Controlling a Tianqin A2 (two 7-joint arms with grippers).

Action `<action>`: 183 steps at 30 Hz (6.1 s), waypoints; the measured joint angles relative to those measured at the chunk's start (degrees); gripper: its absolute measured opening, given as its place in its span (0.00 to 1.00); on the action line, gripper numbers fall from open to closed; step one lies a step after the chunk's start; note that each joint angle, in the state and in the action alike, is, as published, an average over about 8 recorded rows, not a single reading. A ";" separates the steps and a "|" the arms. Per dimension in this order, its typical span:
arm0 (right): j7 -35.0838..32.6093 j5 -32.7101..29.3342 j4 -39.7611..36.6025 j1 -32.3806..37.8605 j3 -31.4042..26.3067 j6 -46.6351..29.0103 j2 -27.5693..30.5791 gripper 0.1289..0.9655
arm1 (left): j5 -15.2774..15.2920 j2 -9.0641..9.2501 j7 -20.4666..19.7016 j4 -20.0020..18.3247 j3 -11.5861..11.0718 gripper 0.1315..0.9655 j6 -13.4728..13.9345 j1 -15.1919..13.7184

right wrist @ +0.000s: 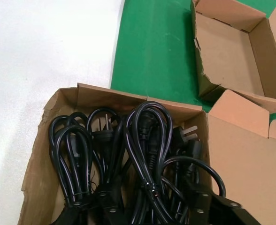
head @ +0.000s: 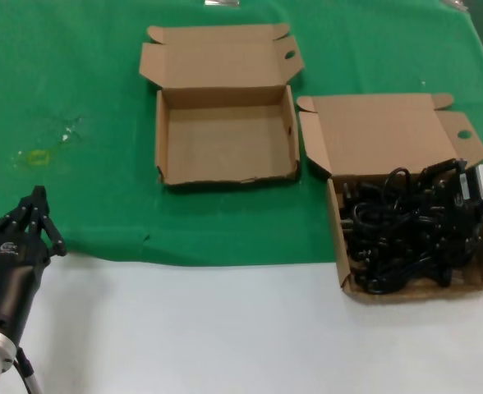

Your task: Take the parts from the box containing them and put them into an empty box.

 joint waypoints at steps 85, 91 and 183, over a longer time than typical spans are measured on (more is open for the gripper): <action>-17.59 17.06 -45.11 20.15 -8.94 27.74 -40.20 0.10 | -0.01 0.00 0.01 0.00 0.00 0.01 0.00 0.00; -17.91 24.61 -44.61 19.47 -16.02 30.76 -40.27 0.10 | -0.01 0.00 0.01 0.00 0.00 0.01 0.00 0.00; -6.44 35.94 -7.56 -14.01 2.03 48.21 -32.59 1.00 | -0.01 0.00 0.01 0.00 0.00 0.65 0.00 0.00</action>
